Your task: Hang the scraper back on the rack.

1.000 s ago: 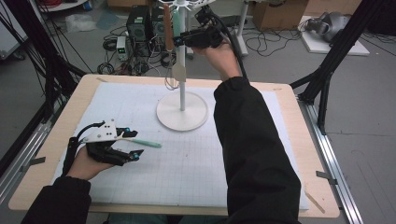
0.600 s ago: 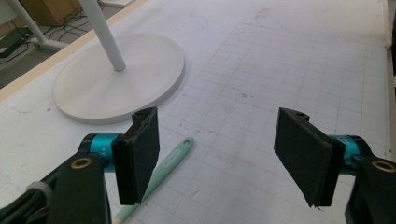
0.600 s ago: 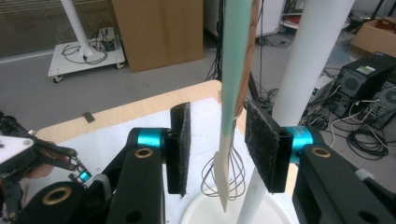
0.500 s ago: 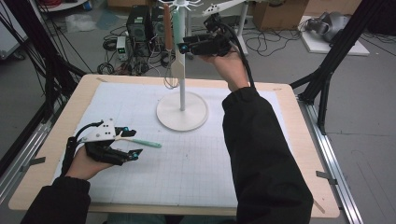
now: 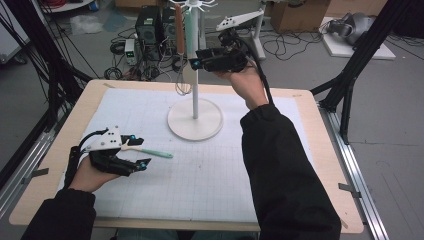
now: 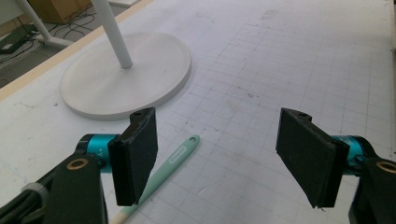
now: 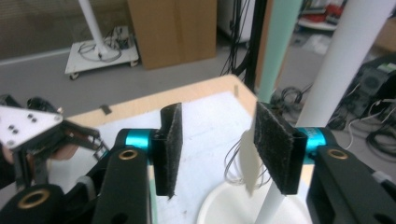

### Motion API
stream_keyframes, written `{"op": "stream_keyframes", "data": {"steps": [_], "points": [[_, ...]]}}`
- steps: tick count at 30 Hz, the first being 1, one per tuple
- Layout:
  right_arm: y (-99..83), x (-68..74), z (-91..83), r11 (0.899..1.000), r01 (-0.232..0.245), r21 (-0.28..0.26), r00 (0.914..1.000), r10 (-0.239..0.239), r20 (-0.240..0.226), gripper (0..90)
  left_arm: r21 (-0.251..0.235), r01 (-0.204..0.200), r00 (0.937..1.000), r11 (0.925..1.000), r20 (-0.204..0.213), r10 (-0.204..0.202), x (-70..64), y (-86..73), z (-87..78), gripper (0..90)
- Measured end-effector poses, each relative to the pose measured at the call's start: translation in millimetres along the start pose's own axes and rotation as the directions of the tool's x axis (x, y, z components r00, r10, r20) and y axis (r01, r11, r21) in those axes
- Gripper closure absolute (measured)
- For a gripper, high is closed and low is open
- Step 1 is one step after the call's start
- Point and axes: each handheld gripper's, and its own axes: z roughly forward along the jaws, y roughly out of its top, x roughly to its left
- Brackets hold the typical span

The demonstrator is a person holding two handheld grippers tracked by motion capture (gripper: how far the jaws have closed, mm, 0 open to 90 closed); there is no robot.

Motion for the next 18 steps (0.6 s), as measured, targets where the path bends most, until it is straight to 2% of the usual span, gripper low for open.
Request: {"op": "stream_keyframes", "data": {"steps": [2,6,13,18], "points": [[-0.5,1.2,1.4,1.0,0.01,0.011,0.9999,-0.01,0.002,51.4,0.002,-0.002,1.0,1.0,0.0,0.002,0.6,-0.6,-0.5,29.7],[4.4,-2.2,-4.1,0.998,0.002,-0.063,0.9999,-0.001,0.011,58.8,-0.001,0.0,1.0,1.0,-0.002,0.0,0.1,-0.3,-1.7,29.6],[20.4,-8.5,-16.7,0.996,0.028,-0.079,0.9995,-0.027,0.016,88.8,-0.009,0.001,1.0,1.0,-0.004,-0.001,1.1,-0.7,-3.2,29.6],[30.0,-14.3,-28.5,0.994,0.027,-0.104,0.9994,-0.024,0.026,89.4,-0.01,0.002,1.0,0.9999,-0.003,-0.003,1.3,-0.5,-3.6,29.7]]}}
